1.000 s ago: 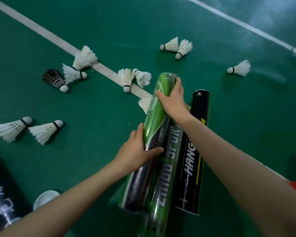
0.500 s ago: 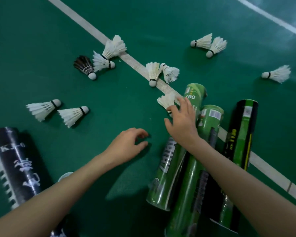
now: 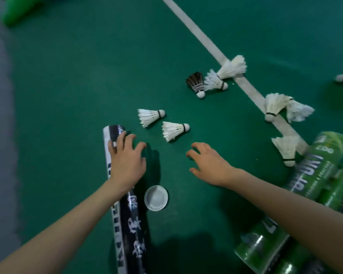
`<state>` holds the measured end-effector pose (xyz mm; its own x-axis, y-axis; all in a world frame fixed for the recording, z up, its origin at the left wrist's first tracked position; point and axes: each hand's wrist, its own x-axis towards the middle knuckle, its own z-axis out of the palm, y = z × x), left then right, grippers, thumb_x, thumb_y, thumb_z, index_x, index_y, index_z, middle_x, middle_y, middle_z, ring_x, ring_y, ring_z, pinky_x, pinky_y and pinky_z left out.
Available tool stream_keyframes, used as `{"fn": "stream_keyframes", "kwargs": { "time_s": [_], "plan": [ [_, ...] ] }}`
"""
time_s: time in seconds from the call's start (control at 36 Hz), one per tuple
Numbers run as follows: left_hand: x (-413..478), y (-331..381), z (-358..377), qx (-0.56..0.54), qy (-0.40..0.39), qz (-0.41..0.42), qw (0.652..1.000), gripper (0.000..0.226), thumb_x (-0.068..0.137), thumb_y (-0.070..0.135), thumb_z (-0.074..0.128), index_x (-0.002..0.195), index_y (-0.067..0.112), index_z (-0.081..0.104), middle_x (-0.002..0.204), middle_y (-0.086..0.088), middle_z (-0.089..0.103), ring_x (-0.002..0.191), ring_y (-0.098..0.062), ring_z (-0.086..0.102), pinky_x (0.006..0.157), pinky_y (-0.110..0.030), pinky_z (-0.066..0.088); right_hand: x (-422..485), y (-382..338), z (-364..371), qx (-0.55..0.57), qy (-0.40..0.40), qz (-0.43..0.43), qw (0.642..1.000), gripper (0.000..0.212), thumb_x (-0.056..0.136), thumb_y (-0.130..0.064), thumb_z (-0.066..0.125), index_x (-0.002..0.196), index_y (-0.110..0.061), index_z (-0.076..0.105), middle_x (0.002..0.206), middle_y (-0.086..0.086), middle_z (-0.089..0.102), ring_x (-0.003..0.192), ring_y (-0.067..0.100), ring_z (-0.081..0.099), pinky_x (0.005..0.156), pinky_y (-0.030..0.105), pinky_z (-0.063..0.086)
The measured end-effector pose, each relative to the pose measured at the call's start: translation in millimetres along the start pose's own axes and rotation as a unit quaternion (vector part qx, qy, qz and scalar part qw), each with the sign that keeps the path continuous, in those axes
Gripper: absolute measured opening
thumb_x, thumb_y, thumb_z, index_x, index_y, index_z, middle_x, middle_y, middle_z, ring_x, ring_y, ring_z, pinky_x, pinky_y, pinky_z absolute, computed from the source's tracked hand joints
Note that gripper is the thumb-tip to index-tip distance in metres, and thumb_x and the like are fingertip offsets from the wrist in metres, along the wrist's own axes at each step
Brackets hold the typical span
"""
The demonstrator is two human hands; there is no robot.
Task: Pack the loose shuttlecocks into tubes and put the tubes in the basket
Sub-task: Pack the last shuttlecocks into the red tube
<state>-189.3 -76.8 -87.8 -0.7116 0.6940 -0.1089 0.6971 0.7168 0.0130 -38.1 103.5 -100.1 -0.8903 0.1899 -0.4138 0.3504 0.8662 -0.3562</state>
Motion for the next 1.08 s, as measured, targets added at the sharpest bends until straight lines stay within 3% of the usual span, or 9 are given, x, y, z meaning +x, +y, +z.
{"fn": "stream_keyframes", "kwargs": {
  "time_s": [0.11,0.22,0.33,0.39,0.47,0.58,0.72,0.92,1.08],
  "plan": [
    [-11.0,-15.1,1.8,-0.039,-0.12,-0.095,0.987,0.06,0.085,0.023,0.062,0.139,0.022,0.035,0.155,-0.007,0.006,0.143,-0.03,-0.007,0.108,-0.069,0.012,14.9,-10.6,7.0,0.021,0.001,0.012,1.0,0.049,0.093,-0.032,0.054,0.136,-0.014,0.041,0.149,0.013,0.025,0.14,0.028,0.02,0.114,0.039,0.024],
    [-17.6,-19.8,6.9,-0.181,-0.03,-0.141,0.973,0.075,0.078,0.01,0.068,0.141,0.02,0.028,0.154,-0.002,-0.012,0.14,-0.026,-0.005,0.106,-0.058,0.028,18.5,-10.6,13.2,0.053,0.004,0.028,0.998,0.047,0.093,-0.032,0.054,0.135,-0.014,0.042,0.15,0.012,0.024,0.141,0.028,0.018,0.114,0.041,0.023],
    [-14.1,-22.6,9.5,-0.292,0.038,-0.2,0.935,0.092,0.068,0.023,0.083,0.139,0.015,0.024,0.149,-0.006,0.005,0.137,-0.025,0.011,0.112,-0.041,0.02,19.3,-3.5,13.2,0.083,0.019,0.05,0.995,0.047,0.094,-0.031,0.054,0.136,-0.015,0.042,0.151,0.01,0.024,0.142,0.027,0.016,0.115,0.042,0.023],
    [-14.0,-22.3,13.9,-0.386,-0.019,-0.259,0.885,0.095,0.066,0.03,0.086,0.135,0.012,0.024,0.142,-0.011,0.026,0.13,-0.025,0.031,0.11,-0.037,0.028,20.1,0.5,9.5,0.11,0.051,0.064,0.991,0.045,0.093,-0.028,0.056,0.135,-0.014,0.045,0.148,0.011,0.028,0.14,0.027,0.02,0.115,0.041,0.023],
    [-18.2,-18.1,18.0,-0.494,-0.122,-0.326,0.797,0.072,0.066,0.031,0.086,0.116,0.013,0.038,0.119,-0.009,0.057,0.099,-0.021,0.061,0.085,-0.036,0.051,21.9,3.6,3.8,0.145,0.105,0.072,0.981,0.042,0.092,-0.023,0.058,0.131,-0.011,0.048,0.14,0.01,0.038,0.132,0.028,0.031,0.112,0.035,0.026],
    [-10.9,-16.9,16.6,-0.476,-0.107,-0.313,0.815,0.065,0.068,0.034,0.084,0.115,0.013,0.044,0.109,-0.006,0.062,0.088,-0.018,0.064,0.072,-0.031,0.053,24.1,-2.9,1.6,0.17,0.136,0.034,0.975,0.04,0.09,-0.023,0.061,0.127,-0.011,0.051,0.129,0.006,0.045,0.122,0.023,0.041,0.105,0.031,0.032],
    [5.0,-3.0,8.4,-0.474,-0.078,-0.264,0.837,0.066,0.067,0.036,0.083,0.117,0.015,0.045,0.111,-0.001,0.06,0.095,-0.016,0.062,0.079,-0.031,0.051,24.0,-27.4,6.9,0.132,0.08,-0.071,0.985,0.042,0.09,-0.035,0.061,0.127,-0.017,0.05,0.125,0.001,0.044,0.117,0.017,0.041,0.101,0.033,0.039],
    [25.0,1.9,3.2,-0.434,-0.085,-0.207,0.873,0.083,0.053,0.054,0.08,0.119,0.017,0.046,0.114,-0.001,0.059,0.098,-0.017,0.062,0.085,-0.041,0.054,53.4,-41.0,0.0,-0.057,0.135,-0.055,0.988,0.058,0.09,-0.021,0.057,0.144,-0.019,0.035,0.158,0.016,0.004,0.145,0.037,-0.005,0.117,0.056,0.005],
    [33.2,-11.6,5.2,-0.438,-0.087,-0.255,0.858,0.089,0.049,0.053,0.081,0.12,0.015,0.045,0.115,-0.004,0.057,0.098,-0.02,0.062,0.087,-0.042,0.054,84.0,-37.2,-14.0,-0.099,0.039,-0.014,0.994,0.065,0.094,-0.022,0.052,0.15,-0.023,0.019,0.159,0.012,-0.005,0.145,0.038,-0.009,0.116,0.06,0.006]
  ]
}}
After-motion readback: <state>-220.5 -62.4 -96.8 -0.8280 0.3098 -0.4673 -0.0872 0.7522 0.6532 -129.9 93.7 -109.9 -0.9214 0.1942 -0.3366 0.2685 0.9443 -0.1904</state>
